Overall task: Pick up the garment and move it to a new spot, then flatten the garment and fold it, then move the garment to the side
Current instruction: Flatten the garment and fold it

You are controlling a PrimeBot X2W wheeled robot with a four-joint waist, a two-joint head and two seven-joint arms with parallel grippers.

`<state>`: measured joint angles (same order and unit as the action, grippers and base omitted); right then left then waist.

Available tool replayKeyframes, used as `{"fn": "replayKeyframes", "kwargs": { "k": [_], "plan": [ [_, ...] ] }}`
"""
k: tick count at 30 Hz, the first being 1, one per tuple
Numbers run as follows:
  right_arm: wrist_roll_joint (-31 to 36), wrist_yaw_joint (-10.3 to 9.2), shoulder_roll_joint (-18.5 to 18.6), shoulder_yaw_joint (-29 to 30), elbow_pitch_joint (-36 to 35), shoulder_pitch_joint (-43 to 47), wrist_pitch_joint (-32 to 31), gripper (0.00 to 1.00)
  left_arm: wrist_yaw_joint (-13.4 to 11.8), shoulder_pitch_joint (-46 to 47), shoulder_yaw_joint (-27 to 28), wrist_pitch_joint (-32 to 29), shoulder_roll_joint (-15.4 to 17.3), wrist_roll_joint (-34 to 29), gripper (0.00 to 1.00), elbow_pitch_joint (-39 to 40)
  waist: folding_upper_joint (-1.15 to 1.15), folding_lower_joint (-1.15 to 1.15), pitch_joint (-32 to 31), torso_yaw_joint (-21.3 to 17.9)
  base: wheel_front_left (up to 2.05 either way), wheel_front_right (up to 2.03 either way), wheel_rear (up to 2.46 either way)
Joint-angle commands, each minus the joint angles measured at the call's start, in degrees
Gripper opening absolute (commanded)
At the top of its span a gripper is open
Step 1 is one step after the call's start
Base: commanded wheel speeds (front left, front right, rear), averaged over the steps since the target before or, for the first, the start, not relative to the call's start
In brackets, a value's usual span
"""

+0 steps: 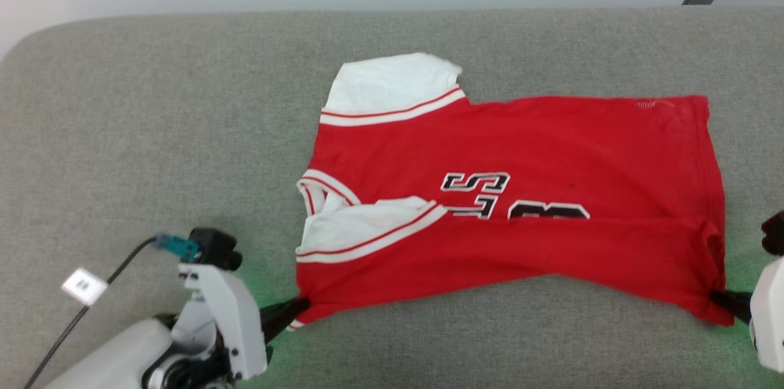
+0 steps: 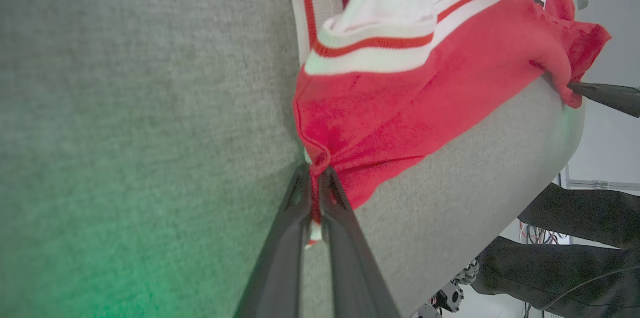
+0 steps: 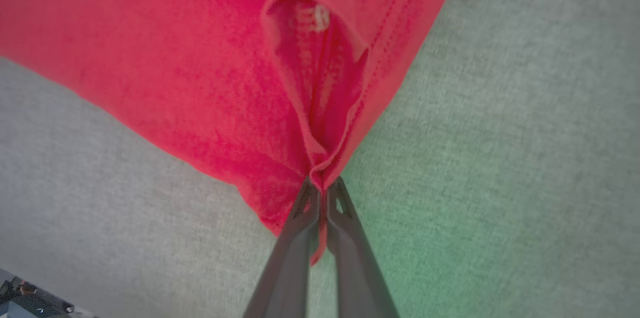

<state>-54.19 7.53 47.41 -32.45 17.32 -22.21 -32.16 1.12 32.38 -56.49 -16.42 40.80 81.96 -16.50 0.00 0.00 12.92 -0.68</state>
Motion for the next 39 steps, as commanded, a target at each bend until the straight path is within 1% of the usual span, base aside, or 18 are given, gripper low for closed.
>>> {"fn": "replayKeyframes", "kwargs": {
  "k": [1, 7, 8, 9, 10, 11, 15, 17, 20, 22, 25, 27, 28, 30, 33, 35, 39],
  "plan": [
    [-0.34, -0.09, 0.57, 0.16, -0.78, 1.74, -0.31, 0.00, -1.04, -1.92, 0.12, 0.52, 1.24, 0.38, 0.00, 1.01, 0.00, 0.00, -0.25, -0.12, 0.00, 0.00, 0.00],
    [0.49, -0.09, 1.53, 2.20, -5.00, 6.69, 0.14, 0.00, -4.56, -5.93, 0.85, 2.25, 5.33, 1.23, 0.00, 8.98, 0.00, 0.00, -0.59, -0.26, 0.00, 0.00, 0.00],
    [1.25, -0.09, 1.49, 2.81, -5.62, 7.03, 1.02, 0.42, -5.10, -6.25, 0.97, 2.50, 5.69, 1.26, 0.00, 10.01, 0.00, 0.00, -0.63, -0.29, 0.00, 0.00, 0.00],
    [1.90, -0.09, 1.20, 3.67, -6.01, 7.44, 2.14, 1.00, -5.64, -6.55, 1.16, 3.04, 6.02, 0.97, 0.36, 10.79, 0.00, 0.00, -0.73, -0.30, 0.00, 0.00, 0.00],
    [2.47, -0.09, 0.59, 4.88, -5.89, 7.86, 3.51, 1.00, -6.20, -6.93, 1.42, 3.95, 6.30, 0.57, 0.93, 11.47, 0.00, 0.00, -0.83, -0.32, 0.00, 0.00, 0.00],
    [3.18, -0.09, 0.01, 6.09, -5.77, 8.30, 4.77, 1.00, -6.89, -7.30, 1.78, 4.79, 6.32, 0.67, 1.00, 11.80, 0.00, 0.00, -0.93, -0.32, 0.00, 0.00, 0.00],
    [7.07, -0.09, -1.46, 10.26, -6.71, 9.61, 9.85, 1.00, -8.51, -8.18, 3.24, 8.37, 7.17, -0.06, 1.00, 13.65, 0.00, 0.00, -1.36, -0.56, 0.00, 0.00, 0.00],
    [9.44, -0.09, -2.50, 12.85, -7.69, 9.92, 13.66, 1.00, -8.78, -7.99, 3.92, 10.90, 8.08, -1.99, 1.00, 14.70, 0.00, 0.00, -1.50, -0.78, 0.00, 0.00, 0.00],
    [13.15, -0.09, -5.27, 17.18, -8.62, 10.19, 19.67, 1.00, -9.53, -7.72, 4.86, 14.58, 8.91, -4.48, 1.00, 15.30, 0.00, 0.00, -1.44, -1.43, 0.00, 0.00, 0.00],
    [15.49, -0.09, -7.76, 19.53, -9.42, 9.92, 23.27, 1.00, -10.43, -6.84, 6.10, 17.28, 8.81, -5.73, 1.00, 14.79, 0.00, 0.00, -1.17, -2.02, 0.00, 0.00, 0.00],
    [18.80, -0.09, -11.64, 22.02, -11.00, 9.37, 27.92, 1.00, -10.12, -4.63, 7.36, 19.70, 7.48, -7.11, 1.00, 13.83, 0.00, 0.00, -0.56, -3.08, 0.00, 0.00, 0.00],
    [21.50, -0.09, -13.79, 22.96, -12.25, 8.98, 30.92, 1.00, -9.06, -2.34, 8.27, 20.30, 6.98, -7.70, 1.00, 11.92, 0.00, 0.00, -0.06, -4.14, 0.00, 0.00, 0.00],
    [22.47, -0.09, -14.85, 23.05, -13.03, 8.91, 32.08, 1.00, -8.38, -1.10, 9.09, 20.43, 6.13, -6.96, 1.00, 10.77, 0.00, 0.00, 0.41, -4.79, 0.00, 0.00, 0.00],
    [23.47, -0.09, -17.59, 23.86, -14.08, 8.72, 33.82, 1.00, -7.00, 2.02, 10.24, 19.91, 5.20, -6.48, 1.00, 7.83, 0.00, 0.00, 1.33, -6.32, 0.00, 0.00, 0.00],
    [24.41, -0.09, -20.29, 24.43, -15.78, 8.08, 35.32, 1.00, -5.45, 8.03, 10.57, 17.27, 3.88, -7.25, 1.00, 2.46, 0.00, 0.00, 3.11, -8.79, 0.00, 0.00, 0.00],
    [24.53, -0.09, -21.82, 24.68, -16.85, 7.86, 35.95, 1.00, -4.72, 12.77, 10.46, 14.62, 3.13, -7.97, 1.00, -2.21, 0.00, 0.00, 4.47, -10.46, 0.00, 0.00, 0.00],
    [24.35, -0.09, -23.94, 24.92, -18.30, 7.05, 36.75, 1.00, -3.93, 22.34, 9.06, 7.18, 1.76, -9.83, 1.00, -12.10, 0.00, 0.00, 7.86, -14.05, 0.00, 0.00, 0.00]
  ]
}}
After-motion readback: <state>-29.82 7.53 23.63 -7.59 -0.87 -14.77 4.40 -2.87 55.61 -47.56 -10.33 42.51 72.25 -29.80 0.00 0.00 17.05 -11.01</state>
